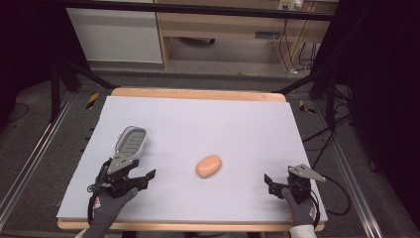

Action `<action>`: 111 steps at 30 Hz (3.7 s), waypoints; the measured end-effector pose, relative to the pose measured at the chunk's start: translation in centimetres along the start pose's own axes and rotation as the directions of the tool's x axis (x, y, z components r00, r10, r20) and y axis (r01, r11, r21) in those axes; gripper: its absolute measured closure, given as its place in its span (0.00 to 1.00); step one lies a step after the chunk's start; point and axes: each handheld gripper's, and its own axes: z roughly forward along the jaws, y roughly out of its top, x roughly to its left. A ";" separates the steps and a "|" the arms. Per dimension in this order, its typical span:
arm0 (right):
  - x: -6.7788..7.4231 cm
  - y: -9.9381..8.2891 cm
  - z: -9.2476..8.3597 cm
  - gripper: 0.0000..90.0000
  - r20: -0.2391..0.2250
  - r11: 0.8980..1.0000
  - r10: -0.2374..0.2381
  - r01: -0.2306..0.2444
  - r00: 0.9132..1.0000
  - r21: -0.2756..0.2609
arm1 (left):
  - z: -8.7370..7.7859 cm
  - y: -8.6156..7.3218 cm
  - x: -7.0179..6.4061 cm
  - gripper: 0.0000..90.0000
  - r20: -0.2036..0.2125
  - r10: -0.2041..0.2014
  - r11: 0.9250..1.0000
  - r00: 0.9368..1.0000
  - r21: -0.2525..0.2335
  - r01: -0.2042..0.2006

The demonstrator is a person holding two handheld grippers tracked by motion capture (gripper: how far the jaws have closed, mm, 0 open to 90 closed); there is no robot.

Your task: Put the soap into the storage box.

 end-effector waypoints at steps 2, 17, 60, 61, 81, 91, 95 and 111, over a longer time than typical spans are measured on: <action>0.0 0.0 0.0 0.05 -0.001 1.000 0.005 -0.005 1.000 0.003 | 0.2 0.3 -0.2 0.30 0.005 0.001 1.000 1.000 0.000 -0.001; 0.0 -0.1 0.0 0.05 -0.006 1.000 0.018 -0.018 1.000 0.007 | 1.7 2.2 -2.0 0.28 0.039 0.031 1.000 0.999 0.003 -0.031; 0.4 0.1 0.3 0.05 0.009 1.000 -0.002 0.002 1.000 0.012 | 8.5 5.6 -8.0 0.24 0.142 0.115 0.989 0.983 0.077 -0.126; 0.4 0.1 0.2 0.05 0.004 1.000 0.006 -0.006 1.000 0.013 | 8.7 5.6 -8.0 0.24 0.142 0.116 0.989 0.983 0.079 -0.129; 0.4 0.1 0.4 0.05 -0.015 0.999 0.022 -0.022 1.000 0.028 | 12.3 5.4 -9.4 0.23 0.157 0.140 0.976 0.978 0.146 -0.163; 0.5 0.1 0.4 0.05 -0.022 0.999 0.028 -0.027 0.999 0.035 | 13.7 5.1 -10.1 0.22 0.175 0.155 0.968 0.972 0.172 -0.185; 0.5 0.1 0.4 0.05 -0.022 0.999 0.027 -0.027 0.999 0.035 | 14.3 4.9 -10.4 0.22 0.177 0.157 0.964 0.972 0.188 -0.190; 0.5 0.1 0.5 0.05 -0.035 0.999 0.031 -0.029 0.999 0.046 | 16.2 4.1 -11.1 0.25 0.173 0.175 0.947 0.969 0.240 -0.214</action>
